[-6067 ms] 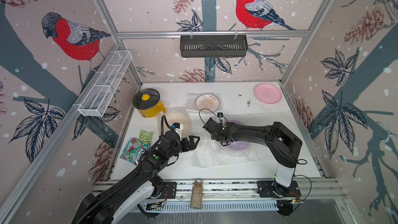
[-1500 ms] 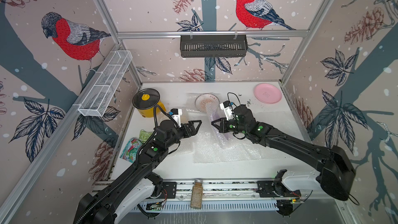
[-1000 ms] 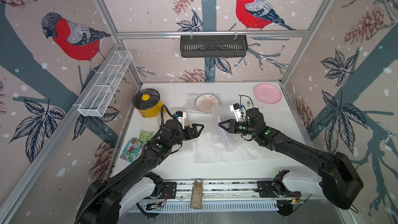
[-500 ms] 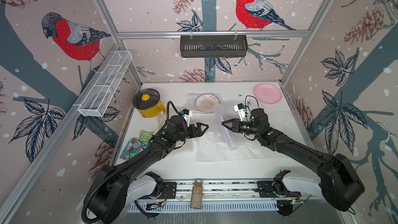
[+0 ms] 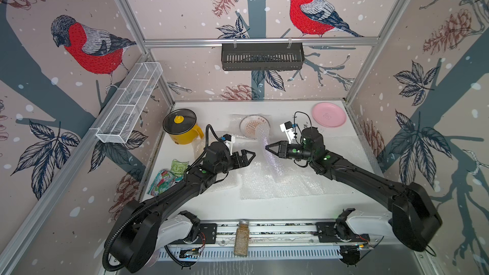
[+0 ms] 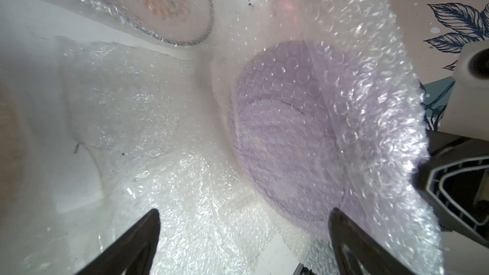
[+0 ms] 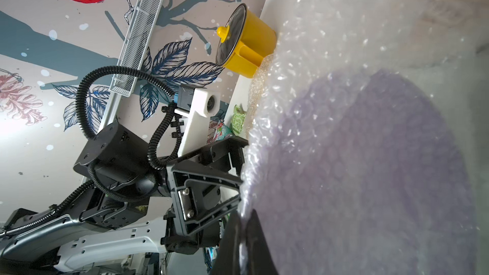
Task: Unpack dinner plates from bubble wrap
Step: Adjust the bubble wrap on the bubble wrap.
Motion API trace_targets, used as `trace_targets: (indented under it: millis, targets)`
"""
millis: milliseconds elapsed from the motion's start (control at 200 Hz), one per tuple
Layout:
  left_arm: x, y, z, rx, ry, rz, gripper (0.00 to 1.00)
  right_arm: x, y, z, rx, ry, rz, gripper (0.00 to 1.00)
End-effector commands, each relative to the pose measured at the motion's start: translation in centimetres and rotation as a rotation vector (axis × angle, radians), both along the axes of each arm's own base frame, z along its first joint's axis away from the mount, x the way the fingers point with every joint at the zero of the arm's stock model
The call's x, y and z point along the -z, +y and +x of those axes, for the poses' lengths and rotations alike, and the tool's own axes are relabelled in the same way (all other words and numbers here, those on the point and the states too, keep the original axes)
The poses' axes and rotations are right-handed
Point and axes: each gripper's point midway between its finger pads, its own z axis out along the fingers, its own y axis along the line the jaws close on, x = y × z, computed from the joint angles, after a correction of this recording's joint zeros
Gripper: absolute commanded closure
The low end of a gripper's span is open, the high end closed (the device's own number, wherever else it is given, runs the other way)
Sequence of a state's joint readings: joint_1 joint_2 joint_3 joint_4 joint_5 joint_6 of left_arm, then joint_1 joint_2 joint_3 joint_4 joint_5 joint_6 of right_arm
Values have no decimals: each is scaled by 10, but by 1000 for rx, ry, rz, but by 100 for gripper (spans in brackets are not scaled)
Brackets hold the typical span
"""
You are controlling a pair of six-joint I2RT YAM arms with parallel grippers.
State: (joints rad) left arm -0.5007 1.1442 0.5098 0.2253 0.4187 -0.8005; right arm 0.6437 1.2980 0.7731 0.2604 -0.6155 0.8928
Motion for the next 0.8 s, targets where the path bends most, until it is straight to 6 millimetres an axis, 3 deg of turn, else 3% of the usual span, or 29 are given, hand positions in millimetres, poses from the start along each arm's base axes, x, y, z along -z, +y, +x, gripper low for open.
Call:
trace_targets:
  millis: [0, 120, 250, 505, 795]
  targets:
    - [-15, -1, 0, 0, -31, -81, 2, -15, 8, 5, 7, -38, 27, 95]
    - [-22, 11, -1, -48, -72, -55, 2, 6, -1, 10, 44, 10, 10, 95]
    - [-29, 14, -4, -44, -120, -53, 2, 14, 0, 7, 12, 54, 52, 95]
    - [-40, -22, -30, 108, -261, 55, 2, 30, -15, 17, 64, 99, 31, 93]
    - [-48, -61, -60, 11, -455, 242, 2, 44, -22, 21, 98, 143, 14, 93]
